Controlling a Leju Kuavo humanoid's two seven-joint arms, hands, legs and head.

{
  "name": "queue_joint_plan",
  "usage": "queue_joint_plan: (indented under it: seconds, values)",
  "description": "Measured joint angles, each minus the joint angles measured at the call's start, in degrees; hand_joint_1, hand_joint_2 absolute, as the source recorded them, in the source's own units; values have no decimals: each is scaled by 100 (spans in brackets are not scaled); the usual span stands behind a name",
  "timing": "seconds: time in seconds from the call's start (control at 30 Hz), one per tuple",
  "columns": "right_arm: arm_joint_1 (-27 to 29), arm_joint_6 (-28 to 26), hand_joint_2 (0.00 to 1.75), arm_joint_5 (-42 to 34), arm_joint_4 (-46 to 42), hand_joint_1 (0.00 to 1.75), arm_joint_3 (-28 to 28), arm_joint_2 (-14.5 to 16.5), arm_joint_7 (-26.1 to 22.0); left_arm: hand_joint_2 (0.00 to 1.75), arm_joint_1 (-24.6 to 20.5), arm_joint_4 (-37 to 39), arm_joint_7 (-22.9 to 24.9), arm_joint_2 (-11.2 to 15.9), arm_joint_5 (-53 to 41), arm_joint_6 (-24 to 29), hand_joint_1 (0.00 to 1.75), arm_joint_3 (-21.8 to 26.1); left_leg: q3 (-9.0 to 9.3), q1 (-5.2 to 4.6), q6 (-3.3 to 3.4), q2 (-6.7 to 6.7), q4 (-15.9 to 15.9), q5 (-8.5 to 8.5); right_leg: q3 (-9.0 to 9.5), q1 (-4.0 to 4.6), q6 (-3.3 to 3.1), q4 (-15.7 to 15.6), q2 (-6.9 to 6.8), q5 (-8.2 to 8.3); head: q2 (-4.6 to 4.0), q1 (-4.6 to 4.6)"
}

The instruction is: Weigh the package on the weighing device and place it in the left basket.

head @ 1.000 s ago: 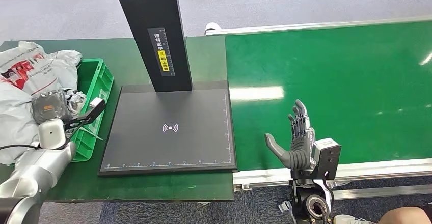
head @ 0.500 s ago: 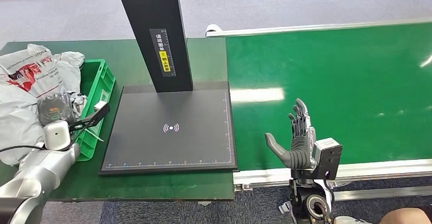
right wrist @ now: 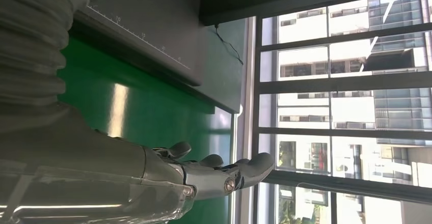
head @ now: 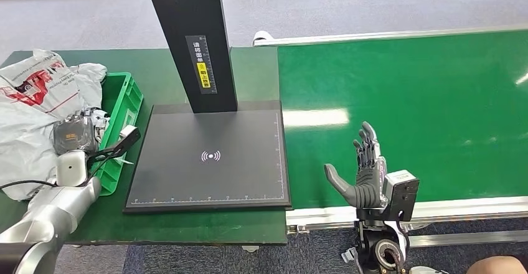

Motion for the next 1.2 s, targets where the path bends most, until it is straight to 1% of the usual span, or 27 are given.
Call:
queue_joint_plan:
  seconds: [0.07,0.2,0.27,0.47,0.57,0.63,0.8,0.9,1.0,1.13,1.2]
  values:
    - [13,-13,175,-17,0,0,-5,-4,-31,175,4,-3,-437,-20,98,56,0,120,-5,0,1,-9,1,3,-2,0,1,0,-12,0,0,0]
    - [34,-22,175,-54,0,0,-28,-14,-80,0,2,-11,-874,-48,235,3,0,291,-15,-6,2,-27,1,4,-2,-6,8,-2,-33,-5,-1,0]
    - [41,-22,175,-59,0,0,-40,-17,-88,0,6,-24,-1159,-76,513,1,0,431,-20,-9,3,-40,2,4,-3,-10,13,-3,-45,-9,-1,0]
    - [41,-38,175,-57,0,0,-95,-24,-97,0,58,-173,-2438,-202,1873,220,0,1184,-36,-12,10,-69,4,8,-9,-15,24,-5,-72,-16,0,1]
    - [48,-63,175,-35,0,0,-121,-24,-97,0,97,-394,-2899,-265,2395,305,0,1487,-41,-12,11,-69,5,10,-13,-15,24,-5,-74,-16,-1,1]
    - [59,-81,175,-23,0,0,-140,-24,-97,0,122,-594,-3109,-307,2653,312,0,1602,-43,-12,11,-69,5,10,-15,-14,24,-5,-74,-15,-1,1]
    - [90,-108,175,-15,0,0,-174,-24,-97,0,141,-934,-3247,-389,2853,315,0,1756,-48,-10,11,-62,5,9,-25,-12,22,-4,-65,-13,-1,0]
    - [101,-116,175,1,0,0,-184,-24,-98,0,203,-1184,-3442,-436,3174,319,0,1784,-56,-9,11,-61,5,9,-33,-10,22,-3,-65,-13,-1,1]
    - [107,-125,175,25,0,0,-189,-23,-125,0,357,-1704,-3534,-490,3566,200,0,1776,-64,-8,11,-57,5,9,-43,-9,22,-3,-63,-13,0,0]
    - [107,-137,175,32,0,0,-208,-22,-165,0,629,-2587,-3417,-551,3944,-75,0,1711,-73,-9,11,-55,5,9,-53,-10,22,-4,-62,-13,0,1]
    - [108,-138,175,32,0,0,-221,-23,-167,0,714,-2887,-3378,-571,4058,-137,0,1681,-77,-9,11,-55,5,9,-56,-10,22,-4,-62,-13,1,1]
